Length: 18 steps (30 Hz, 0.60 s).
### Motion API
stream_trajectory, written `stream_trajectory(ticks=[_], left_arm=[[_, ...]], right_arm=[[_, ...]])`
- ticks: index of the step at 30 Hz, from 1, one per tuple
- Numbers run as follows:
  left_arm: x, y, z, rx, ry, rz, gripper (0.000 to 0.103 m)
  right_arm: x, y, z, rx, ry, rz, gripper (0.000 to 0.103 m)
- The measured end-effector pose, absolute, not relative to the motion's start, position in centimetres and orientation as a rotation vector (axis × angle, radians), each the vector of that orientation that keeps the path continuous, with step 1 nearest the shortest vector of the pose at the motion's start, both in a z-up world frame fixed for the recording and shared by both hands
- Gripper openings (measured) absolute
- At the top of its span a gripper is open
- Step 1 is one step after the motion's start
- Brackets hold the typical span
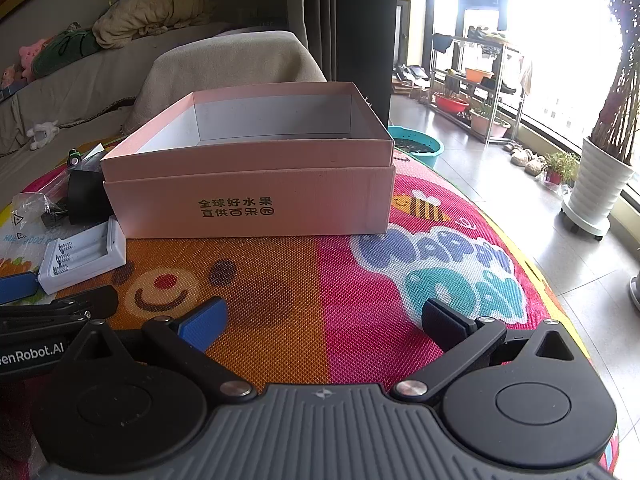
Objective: Organize rigid objects
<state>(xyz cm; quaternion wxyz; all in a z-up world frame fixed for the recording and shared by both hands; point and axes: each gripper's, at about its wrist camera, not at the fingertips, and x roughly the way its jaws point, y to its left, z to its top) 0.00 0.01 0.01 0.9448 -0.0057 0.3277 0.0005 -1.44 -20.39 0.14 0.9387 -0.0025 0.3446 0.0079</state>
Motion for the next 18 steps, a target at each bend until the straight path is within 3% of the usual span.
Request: stream_trajectory(ticks=[18], left_arm=[[-0.11,0.21,0.15,-0.005,0.669,0.003,0.095]], right_arm=[[-1.45,-20.44,0.15,-0.005,0.704,0.016,0.103]])
